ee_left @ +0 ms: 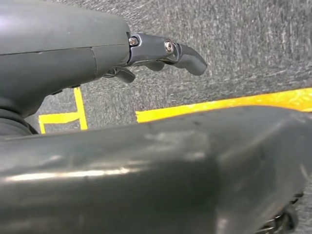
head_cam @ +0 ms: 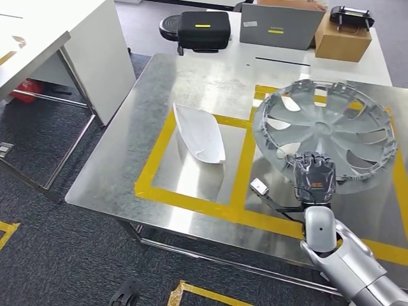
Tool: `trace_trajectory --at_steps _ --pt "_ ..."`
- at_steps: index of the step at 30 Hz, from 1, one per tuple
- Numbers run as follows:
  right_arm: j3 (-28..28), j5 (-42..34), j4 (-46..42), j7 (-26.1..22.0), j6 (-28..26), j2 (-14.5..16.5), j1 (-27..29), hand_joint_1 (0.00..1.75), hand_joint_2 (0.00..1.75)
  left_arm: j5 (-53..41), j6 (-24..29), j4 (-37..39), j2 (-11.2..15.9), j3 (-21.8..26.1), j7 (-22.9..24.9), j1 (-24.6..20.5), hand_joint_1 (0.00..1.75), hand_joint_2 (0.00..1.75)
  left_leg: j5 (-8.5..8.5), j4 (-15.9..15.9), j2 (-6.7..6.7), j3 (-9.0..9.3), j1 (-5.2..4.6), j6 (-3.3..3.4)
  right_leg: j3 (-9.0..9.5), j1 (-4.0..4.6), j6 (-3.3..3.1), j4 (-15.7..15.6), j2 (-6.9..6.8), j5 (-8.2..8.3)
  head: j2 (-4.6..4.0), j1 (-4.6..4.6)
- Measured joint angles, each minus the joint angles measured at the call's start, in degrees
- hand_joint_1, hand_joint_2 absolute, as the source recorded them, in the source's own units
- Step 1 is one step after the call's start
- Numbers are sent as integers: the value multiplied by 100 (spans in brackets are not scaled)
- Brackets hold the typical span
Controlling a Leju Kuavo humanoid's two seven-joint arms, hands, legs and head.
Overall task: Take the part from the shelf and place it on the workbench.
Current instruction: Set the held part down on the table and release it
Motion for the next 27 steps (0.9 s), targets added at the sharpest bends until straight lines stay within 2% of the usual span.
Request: trace_trajectory --at_steps 14,27 --pt "-185 13 131 -39 -15 15 172 175 175 -16 25 0 52 220 -13 -28 0 0 -5 -3 4 -3 5 5 -8 6 -5 1 -2 -5 0 -2" --pt "-1068 20 128 -918 15 449 607 175 175 -189 -43 0 76 241 -55 -16 0 0 -5 -3 3 -5 5 5 -9 5 -5 1 -3 -5 0 -2"
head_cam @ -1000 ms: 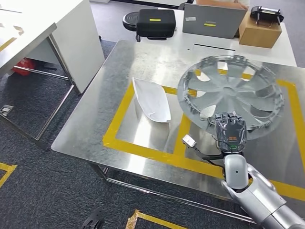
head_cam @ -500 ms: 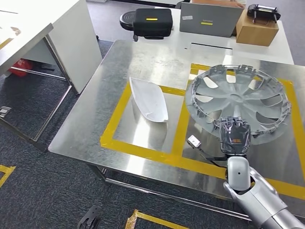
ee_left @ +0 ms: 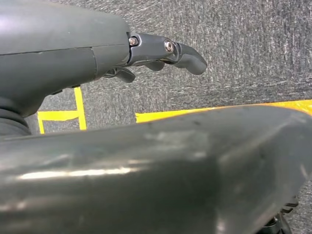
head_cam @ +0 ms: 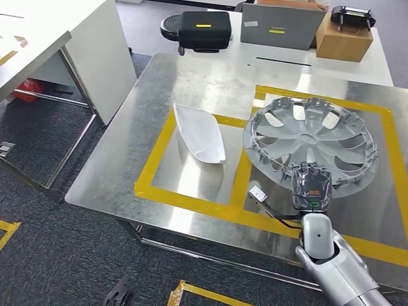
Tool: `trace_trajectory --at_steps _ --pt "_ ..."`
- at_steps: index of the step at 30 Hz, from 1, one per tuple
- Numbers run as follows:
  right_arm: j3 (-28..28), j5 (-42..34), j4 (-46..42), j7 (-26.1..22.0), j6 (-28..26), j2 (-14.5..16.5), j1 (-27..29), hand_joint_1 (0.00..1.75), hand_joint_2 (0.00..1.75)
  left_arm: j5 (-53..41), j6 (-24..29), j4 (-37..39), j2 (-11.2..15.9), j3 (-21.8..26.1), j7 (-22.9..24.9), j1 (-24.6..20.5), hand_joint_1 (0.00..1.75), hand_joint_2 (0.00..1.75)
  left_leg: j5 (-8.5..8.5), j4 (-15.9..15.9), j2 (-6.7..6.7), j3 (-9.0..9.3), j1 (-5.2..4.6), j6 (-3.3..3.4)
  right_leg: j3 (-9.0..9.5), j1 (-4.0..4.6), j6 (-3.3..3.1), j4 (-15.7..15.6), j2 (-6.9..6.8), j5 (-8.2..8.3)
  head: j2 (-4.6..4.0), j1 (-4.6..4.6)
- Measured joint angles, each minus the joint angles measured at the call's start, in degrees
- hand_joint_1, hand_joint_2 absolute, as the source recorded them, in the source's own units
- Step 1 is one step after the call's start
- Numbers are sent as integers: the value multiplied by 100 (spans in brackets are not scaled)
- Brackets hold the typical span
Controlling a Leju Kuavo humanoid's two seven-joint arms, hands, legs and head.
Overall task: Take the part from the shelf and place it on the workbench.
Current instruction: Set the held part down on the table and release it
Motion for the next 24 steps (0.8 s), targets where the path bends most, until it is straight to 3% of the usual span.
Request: trace_trajectory --at_steps 1,5,8,12,20,24 --pt "-58 0 0 -44 7 34 13 175 175 0 -16 0 5 1 -16 1 0 0 0 0 0 0 0 0 0 0 0 0 1 0 0 1" --pt "-301 1 1 -267 40 179 43 0 0 8 -153 0 30 7 -97 6 0 175 0 0 1 1 0 0 -1 0 0 0 1 0 0 0" --pt "-478 2 10 -446 81 290 59 0 0 11 -242 1 55 8 -150 7 0 175 0 0 1 1 0 0 -1 1 0 0 1 0 0 1" --pt "-680 6 22 -578 120 415 109 0 0 -7 -251 1 81 9 -163 8 0 0 0 -1 1 0 0 0 -2 1 0 0 1 0 0 -1" --pt "-1001 21 22 -736 433 587 116 0 0 -65 -289 2 115 25 -169 10 0 0 0 -1 1 1 0 0 0 0 -1 0 1 0 0 1" --pt "-1016 22 18 -523 806 603 76 0 0 -69 -348 2 116 51 -173 14 0 0 0 -1 1 1 0 0 2 0 0 0 1 0 0 0"
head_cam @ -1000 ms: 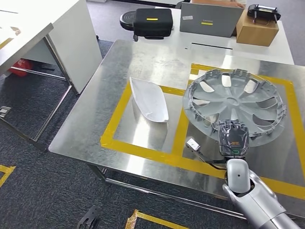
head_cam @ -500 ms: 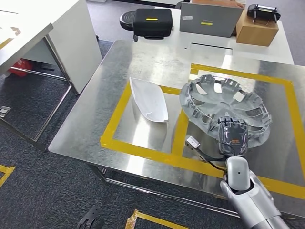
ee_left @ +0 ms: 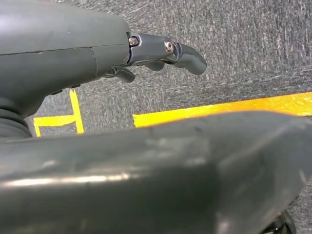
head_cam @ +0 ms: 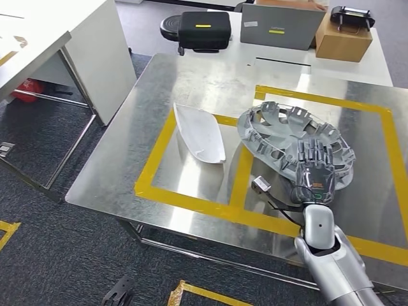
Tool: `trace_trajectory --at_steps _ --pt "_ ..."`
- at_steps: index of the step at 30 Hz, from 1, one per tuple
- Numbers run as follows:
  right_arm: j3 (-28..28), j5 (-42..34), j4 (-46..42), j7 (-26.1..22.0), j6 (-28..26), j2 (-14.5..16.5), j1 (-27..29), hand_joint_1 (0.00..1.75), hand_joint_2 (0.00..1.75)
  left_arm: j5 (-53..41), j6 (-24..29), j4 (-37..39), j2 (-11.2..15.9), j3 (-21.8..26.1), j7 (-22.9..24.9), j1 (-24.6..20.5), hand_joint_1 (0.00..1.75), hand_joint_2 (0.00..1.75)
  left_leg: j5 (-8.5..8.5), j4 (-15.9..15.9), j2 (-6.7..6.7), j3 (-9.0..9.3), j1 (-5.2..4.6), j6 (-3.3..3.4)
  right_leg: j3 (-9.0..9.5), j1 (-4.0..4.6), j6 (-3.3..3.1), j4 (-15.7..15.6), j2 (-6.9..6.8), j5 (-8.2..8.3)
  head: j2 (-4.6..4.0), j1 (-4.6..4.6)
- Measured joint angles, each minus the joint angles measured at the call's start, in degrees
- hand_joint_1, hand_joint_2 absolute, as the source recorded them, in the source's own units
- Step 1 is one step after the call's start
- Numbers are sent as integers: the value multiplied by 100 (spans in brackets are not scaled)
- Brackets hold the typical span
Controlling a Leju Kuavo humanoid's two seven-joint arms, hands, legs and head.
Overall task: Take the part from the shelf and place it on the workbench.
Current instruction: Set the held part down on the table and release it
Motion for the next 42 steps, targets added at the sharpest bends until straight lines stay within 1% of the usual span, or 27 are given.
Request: trace_trajectory --at_steps 3,5,7,9,13,20,25,34,42 --pt "83 1 -1 53 624 0 -98 0 0 17 -48 0 5 35 -11 9 0 0 1 0 0 0 0 -1 1 0 0 0 0 0 0 0" --pt "159 -6 -2 39 1107 9 -195 0 0 47 -66 0 19 77 -22 21 0 0 1 0 0 1 0 -2 1 0 0 0 0 1 0 1" --pt "238 -47 -21 -4 1466 21 -302 0 0 73 -75 0 35 117 -41 39 0 0 2 0 0 1 0 -3 0 0 -1 0 0 1 0 0" --pt "320 -108 -67 -50 1700 30 -398 0 0 94 -75 0 45 156 -60 61 0 0 2 0 0 1 1 -3 0 1 -1 1 0 1 0 0" --pt "452 -211 -175 -113 1947 34 -530 0 0 116 -73 0 59 217 -76 107 0 0 3 0 0 1 3 -4 0 2 -1 1 0 1 0 0" --pt "946 -812 -645 -339 2752 -16 -868 0 0 279 -49 0 93 429 -216 249 0 0 2 -1 10 2 3 -5 -6 2 -2 2 14 0 0 -1" --pt "1413 -1101 -1086 -409 3065 -207 -1083 0 0 342 -47 0 110 594 -310 378 0 0 2 -1 8 1 3 -5 -5 2 -4 2 12 -2 0 0" --pt "2007 -1232 -1575 -468 3421 -524 -1321 0 0 364 -71 2 126 767 -385 474 0 0 1 -1 8 1 3 -4 -5 2 -4 2 11 -2 0 1" --pt "2333 -1247 -1801 -478 3484 -750 -1467 0 0 422 -80 2 126 896 -396 504 0 0 0 -1 8 1 3 -4 -6 2 -4 2 11 -2 0 0"
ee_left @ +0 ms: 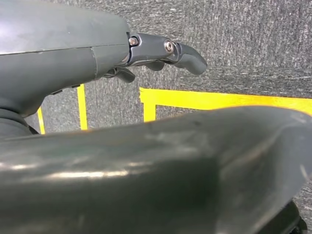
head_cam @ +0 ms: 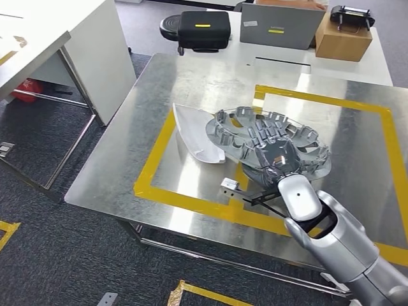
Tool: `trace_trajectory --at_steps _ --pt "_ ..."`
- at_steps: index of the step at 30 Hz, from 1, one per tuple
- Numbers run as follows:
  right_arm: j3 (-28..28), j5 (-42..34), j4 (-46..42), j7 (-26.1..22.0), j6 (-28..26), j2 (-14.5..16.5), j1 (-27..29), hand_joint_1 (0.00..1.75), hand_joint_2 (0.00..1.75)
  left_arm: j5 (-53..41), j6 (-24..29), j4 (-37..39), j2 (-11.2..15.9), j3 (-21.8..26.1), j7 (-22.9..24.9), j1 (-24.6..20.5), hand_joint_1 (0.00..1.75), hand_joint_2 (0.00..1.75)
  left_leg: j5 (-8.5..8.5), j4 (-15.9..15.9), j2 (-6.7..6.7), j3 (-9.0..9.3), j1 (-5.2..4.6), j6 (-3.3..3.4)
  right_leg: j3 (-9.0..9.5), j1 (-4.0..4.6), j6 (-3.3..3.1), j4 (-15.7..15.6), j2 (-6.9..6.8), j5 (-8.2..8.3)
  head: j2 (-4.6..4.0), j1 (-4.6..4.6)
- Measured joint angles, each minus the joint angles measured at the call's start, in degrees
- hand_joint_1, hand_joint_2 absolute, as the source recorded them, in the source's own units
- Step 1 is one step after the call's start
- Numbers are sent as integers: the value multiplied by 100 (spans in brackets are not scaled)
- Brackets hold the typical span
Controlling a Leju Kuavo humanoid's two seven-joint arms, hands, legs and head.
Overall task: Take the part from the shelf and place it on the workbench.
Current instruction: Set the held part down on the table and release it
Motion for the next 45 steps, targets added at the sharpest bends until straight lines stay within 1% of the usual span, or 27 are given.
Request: trace_trajectory --at_steps 7,10,12,16,21,24,28,33,39,42,45 --pt "133 -128 -135 39 93 -195 -59 0 0 16 -11 0 -1 83 -5 4 0 0 -1 0 0 0 0 0 0 0 0 0 0 0 0 0" --pt "147 -198 -177 185 151 -353 -76 0 0 11 -11 1 -2 130 -10 5 0 0 -1 0 -2 1 0 0 1 0 0 -1 -4 -1 0 -1" --pt "106 -164 -245 300 136 -515 -12 0 0 4 -3 2 -10 165 -8 9 0 0 -1 0 -11 2 -1 0 4 0 1 -2 -14 -3 0 0" --pt "-143 84 -523 440 40 -931 372 0 0 -12 35 2 -40 258 1 44 0 0 -3 0 -19 1 -6 3 7 -2 3 -3 -22 -5 0 1" --pt "-491 315 -1033 443 -66 -1384 991 0 0 -29 78 2 -61 394 9 59 0 0 -15 1 -17 0 -7 8 6 -6 8 -4 -20 -11 0 0" --pt "-607 361 -1239 433 -76 -1539 1195 0 0 -30 85 2 -77 455 9 60 0 0 -18 1 -14 1 -7 7 5 -5 8 -4 -15 -12 0 0" --pt "-682 390 -1403 425 -79 -1641 1318 0 0 -30 85 2 -89 494 9 60 0 0 -18 1 -12 2 -6 6 4 -1 7 -4 -12 -13 0 -1" --pt "-691 397 -1546 214 -16 -1751 1365 0 0 -35 83 2 -105 557 -14 59 0 0 -17 0 -12 3 -5 5 5 0 6 -3 -12 -13 0 0" --pt "-657 302 -1805 -180 208 -2053 1208 0 0 -7 48 2 -124 687 -55 60 0 0 -17 0 -12 3 -5 6 6 -2 6 -3 -13 -13 0 0" --pt "-566 278 -1994 -357 309 -2291 1047 0 0 -2 38 2 -131 752 -63 61 0 0 -17 1 -12 3 -7 6 7 -4 7 -3 -15 -13 0 0" --pt "-479 285 -2278 -475 363 -2654 873 0 0 -1 40 2 -138 825 -71 65 0 0 -18 1 -13 3 -9 7 6 -7 7 -4 -16 -13 0 1"
